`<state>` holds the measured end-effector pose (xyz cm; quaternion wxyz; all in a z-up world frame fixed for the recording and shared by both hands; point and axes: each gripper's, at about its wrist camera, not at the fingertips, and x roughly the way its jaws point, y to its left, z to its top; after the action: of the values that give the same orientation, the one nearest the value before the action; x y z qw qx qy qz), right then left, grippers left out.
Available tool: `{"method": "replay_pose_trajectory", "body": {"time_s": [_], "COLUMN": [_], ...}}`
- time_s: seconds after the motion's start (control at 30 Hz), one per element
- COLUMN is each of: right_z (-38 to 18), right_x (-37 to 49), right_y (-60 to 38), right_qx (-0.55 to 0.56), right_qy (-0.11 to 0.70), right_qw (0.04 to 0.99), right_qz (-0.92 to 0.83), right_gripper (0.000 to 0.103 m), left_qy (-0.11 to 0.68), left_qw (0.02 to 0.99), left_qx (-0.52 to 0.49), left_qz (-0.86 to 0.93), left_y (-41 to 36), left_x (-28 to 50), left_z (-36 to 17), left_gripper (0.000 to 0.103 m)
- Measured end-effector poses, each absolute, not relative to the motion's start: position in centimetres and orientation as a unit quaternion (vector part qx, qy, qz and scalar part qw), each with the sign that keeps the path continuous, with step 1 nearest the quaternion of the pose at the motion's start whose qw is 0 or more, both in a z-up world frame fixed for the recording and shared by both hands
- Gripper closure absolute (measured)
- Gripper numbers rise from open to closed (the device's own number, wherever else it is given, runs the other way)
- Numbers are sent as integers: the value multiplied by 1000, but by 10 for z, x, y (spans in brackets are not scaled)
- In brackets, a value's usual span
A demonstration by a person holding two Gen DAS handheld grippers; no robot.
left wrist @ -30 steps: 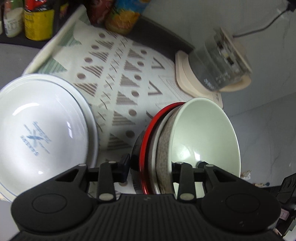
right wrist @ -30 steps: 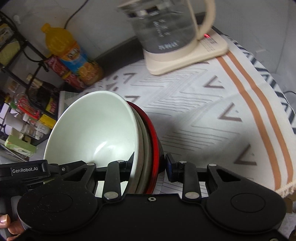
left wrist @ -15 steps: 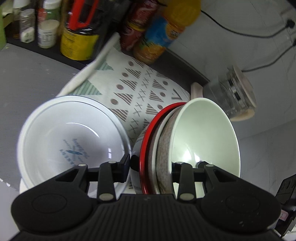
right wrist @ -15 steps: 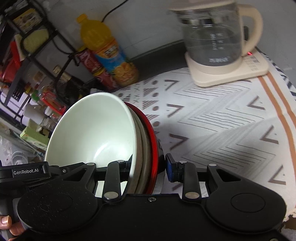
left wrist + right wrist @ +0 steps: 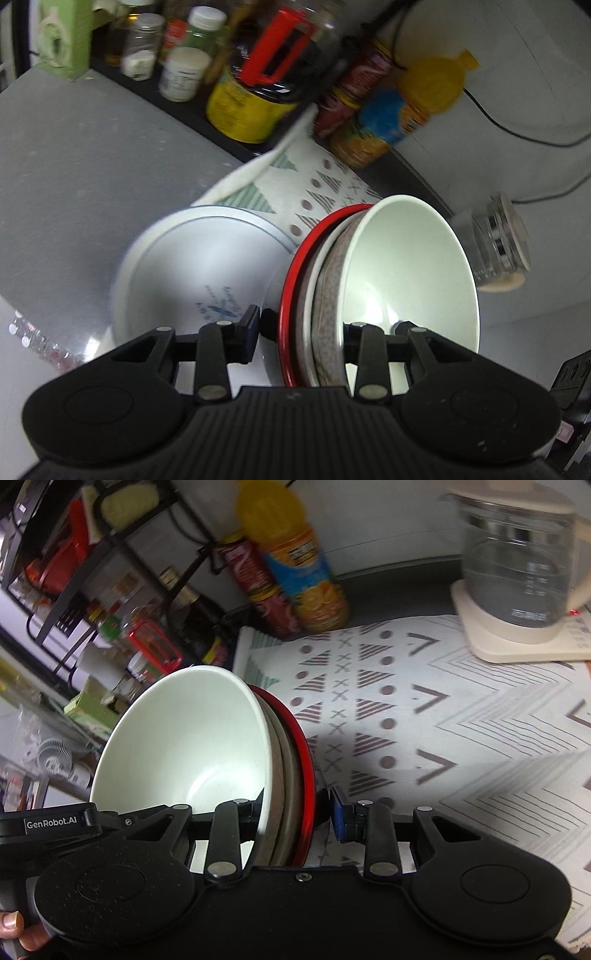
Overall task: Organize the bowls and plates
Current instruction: 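Lift the bowl stack with both grippers over the plate stack, then lower the bowl stack onto the 'BAKERY' plate and open both grippers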
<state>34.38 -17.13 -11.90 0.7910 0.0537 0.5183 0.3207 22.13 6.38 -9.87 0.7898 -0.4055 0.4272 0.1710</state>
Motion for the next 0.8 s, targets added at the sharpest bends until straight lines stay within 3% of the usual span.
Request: {"method": "replay_pose_trajectory", "body": {"time_s": [0.8], "right_z": [-151], "right_x": [335], "right_y": [-94], "right_qx": [-37], "right_qy": [553], "right_qw": [735], "right_qz": [390], "right_gripper": [73], "left_qy": [398], "left_qw": [737], "left_qx": [-480], "left_qz": [261], "left_y": [110], "left_x": [177], "left_z": [-140], "left_gripper": [69]}}
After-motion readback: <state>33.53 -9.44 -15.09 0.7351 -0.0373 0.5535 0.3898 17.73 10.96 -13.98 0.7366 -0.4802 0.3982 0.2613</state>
